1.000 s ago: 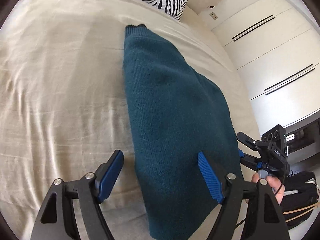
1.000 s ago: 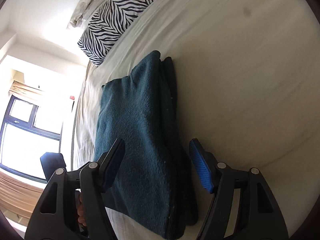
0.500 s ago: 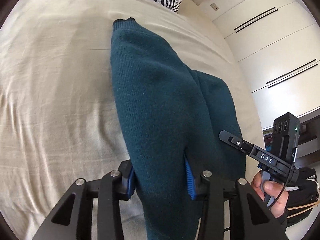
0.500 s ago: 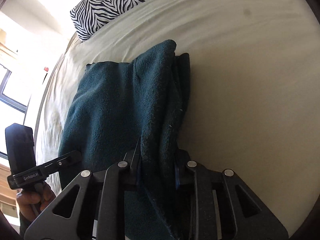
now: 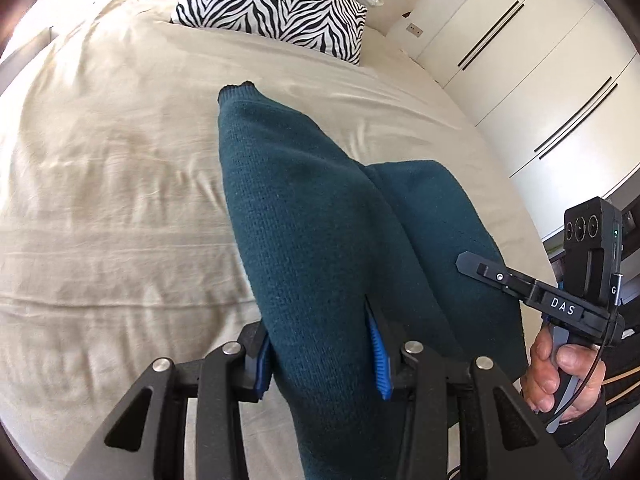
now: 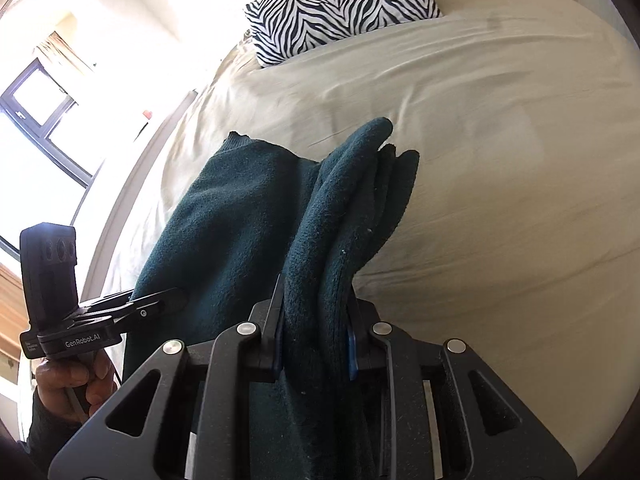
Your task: Fold small clothes
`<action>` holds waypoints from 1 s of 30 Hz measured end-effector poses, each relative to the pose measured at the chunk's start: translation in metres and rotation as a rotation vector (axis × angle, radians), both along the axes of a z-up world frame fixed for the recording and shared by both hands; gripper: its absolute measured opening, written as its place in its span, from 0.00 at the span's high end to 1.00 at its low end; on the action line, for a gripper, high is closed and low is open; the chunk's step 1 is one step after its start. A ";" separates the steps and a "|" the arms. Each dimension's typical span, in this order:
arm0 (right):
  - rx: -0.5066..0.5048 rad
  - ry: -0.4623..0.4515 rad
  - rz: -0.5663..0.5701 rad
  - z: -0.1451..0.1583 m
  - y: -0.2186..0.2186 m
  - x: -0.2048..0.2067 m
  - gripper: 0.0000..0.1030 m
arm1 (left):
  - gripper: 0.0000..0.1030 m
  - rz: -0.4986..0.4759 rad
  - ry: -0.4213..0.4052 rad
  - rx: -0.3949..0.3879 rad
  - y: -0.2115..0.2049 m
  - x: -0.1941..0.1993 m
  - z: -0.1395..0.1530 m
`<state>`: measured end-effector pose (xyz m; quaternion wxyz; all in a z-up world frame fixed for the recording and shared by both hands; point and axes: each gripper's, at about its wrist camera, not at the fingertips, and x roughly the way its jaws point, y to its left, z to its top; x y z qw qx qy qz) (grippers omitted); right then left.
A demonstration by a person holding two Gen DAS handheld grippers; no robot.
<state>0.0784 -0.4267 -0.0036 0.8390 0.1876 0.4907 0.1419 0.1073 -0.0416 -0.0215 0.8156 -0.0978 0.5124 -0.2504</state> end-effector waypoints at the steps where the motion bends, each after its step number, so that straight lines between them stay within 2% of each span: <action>1: 0.002 -0.001 0.005 -0.003 0.007 -0.003 0.80 | 0.59 0.007 -0.007 0.007 0.009 -0.004 -0.001; 4: 0.007 0.004 0.010 -0.016 0.029 -0.007 0.80 | 0.59 0.024 -0.038 0.034 0.024 -0.010 -0.009; 8: 0.051 0.090 -0.036 -0.059 0.035 -0.004 0.80 | 0.57 0.045 0.026 0.026 0.044 -0.004 -0.048; 10: 0.128 0.156 -0.084 -0.085 0.024 -0.002 0.78 | 0.52 0.063 0.065 -0.031 0.058 -0.001 -0.068; 12: 0.231 0.180 -0.113 -0.103 0.011 -0.006 0.71 | 0.47 0.077 0.064 -0.071 0.063 -0.003 -0.073; 14: 0.277 0.164 -0.120 -0.106 0.004 -0.010 0.68 | 0.43 0.079 0.045 -0.055 0.061 -0.004 -0.072; 18: 0.255 0.164 -0.154 -0.096 0.000 -0.017 0.59 | 0.40 0.099 0.008 -0.026 0.061 -0.007 -0.066; 21: 0.170 0.110 -0.182 -0.073 -0.011 -0.032 0.57 | 0.37 0.114 -0.128 0.078 0.058 -0.026 -0.042; 23: 0.064 0.062 -0.218 -0.053 -0.017 -0.048 0.54 | 0.25 0.122 -0.231 0.156 0.053 -0.044 -0.023; 25: -0.034 0.002 -0.241 -0.029 -0.012 -0.065 0.53 | 0.06 0.156 -0.337 0.208 0.053 -0.062 -0.005; 26: -0.079 -0.030 -0.240 -0.017 -0.008 -0.075 0.52 | 0.02 0.178 -0.398 0.224 0.053 -0.074 0.005; 28: -0.182 -0.111 -0.246 0.007 0.005 -0.096 0.46 | 0.00 0.218 -0.501 0.247 0.055 -0.095 0.023; 30: -0.236 -0.197 -0.238 0.029 0.017 -0.115 0.36 | 0.00 0.276 -0.566 0.299 0.056 -0.113 0.038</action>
